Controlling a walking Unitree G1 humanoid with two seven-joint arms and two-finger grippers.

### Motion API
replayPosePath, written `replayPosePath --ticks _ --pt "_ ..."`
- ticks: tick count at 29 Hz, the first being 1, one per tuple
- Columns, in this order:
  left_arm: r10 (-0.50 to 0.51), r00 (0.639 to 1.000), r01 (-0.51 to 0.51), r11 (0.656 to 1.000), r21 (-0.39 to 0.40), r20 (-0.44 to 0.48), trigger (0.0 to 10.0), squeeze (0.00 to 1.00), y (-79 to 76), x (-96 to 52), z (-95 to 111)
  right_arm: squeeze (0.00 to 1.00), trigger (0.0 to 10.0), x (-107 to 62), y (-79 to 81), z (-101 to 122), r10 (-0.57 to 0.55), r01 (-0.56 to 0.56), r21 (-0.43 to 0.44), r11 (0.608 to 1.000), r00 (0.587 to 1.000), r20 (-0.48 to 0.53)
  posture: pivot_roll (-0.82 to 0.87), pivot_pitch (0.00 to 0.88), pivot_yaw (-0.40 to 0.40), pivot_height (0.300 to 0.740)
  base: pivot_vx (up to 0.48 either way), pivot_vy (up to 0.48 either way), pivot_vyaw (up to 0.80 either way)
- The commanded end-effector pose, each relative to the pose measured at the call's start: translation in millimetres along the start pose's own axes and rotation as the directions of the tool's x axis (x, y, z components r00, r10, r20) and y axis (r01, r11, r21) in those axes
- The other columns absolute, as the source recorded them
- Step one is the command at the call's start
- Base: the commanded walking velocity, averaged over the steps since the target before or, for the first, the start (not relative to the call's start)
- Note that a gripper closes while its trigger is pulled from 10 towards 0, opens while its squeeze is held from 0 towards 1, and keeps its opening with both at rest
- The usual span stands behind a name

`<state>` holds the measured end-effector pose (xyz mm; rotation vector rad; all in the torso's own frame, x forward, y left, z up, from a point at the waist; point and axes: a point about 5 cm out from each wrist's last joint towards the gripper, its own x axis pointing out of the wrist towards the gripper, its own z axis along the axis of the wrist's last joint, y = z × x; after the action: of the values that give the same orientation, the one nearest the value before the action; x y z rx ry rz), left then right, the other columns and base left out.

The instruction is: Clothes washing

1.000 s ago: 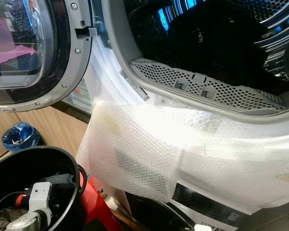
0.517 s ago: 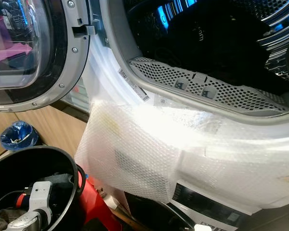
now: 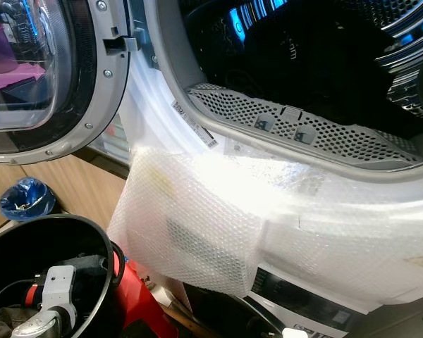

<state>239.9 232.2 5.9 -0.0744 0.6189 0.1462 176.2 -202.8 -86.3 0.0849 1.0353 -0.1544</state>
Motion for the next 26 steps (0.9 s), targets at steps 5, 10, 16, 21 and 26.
replayPosePath --ticks 5,10,16,21,26 --pt "0.1 0.995 -0.098 0.993 -0.07 0.026 0.0 0.0 10.2 -9.8 -2.4 0.0 10.0 0.4 2.6 1.4 0.007 -0.007 0.003 1.0 1.0 0.0 0.0 0.078 -0.042 0.74 0.0 0.0 0.0" --pt "0.095 0.993 -0.087 0.991 -0.104 0.074 0.0 0.0 5.7 -23.2 2.4 0.0 10.0 0.5 4.4 1.7 0.012 -0.012 -0.002 1.0 1.0 0.0 0.01 0.061 -0.034 0.74 0.0 0.0 0.0" --pt "-0.093 0.951 0.131 0.985 -0.112 0.295 0.0 0.0 -9.5 -48.5 32.9 0.0 10.0 0.8 8.6 2.6 0.025 -0.025 -0.006 1.0 1.0 0.003 0.03 0.038 -0.025 0.74 0.0 0.0 0.0" --pt "-0.151 0.899 0.202 0.976 -0.083 0.411 0.0 0.0 -8.8 -66.7 56.7 0.0 10.0 0.9 10.3 2.4 0.033 -0.033 -0.017 0.999 0.999 0.003 0.05 0.025 -0.017 0.74 0.0 0.0 0.0" --pt "-0.339 0.797 0.38 0.925 0.021 0.5 0.0 0.0 -11.2 -100.3 89.2 0.0 10.0 1.2 13.1 5.4 0.047 -0.047 -0.02 0.999 0.999 0.013 0.07 0.026 -0.013 0.74 0.0 0.0 0.0"
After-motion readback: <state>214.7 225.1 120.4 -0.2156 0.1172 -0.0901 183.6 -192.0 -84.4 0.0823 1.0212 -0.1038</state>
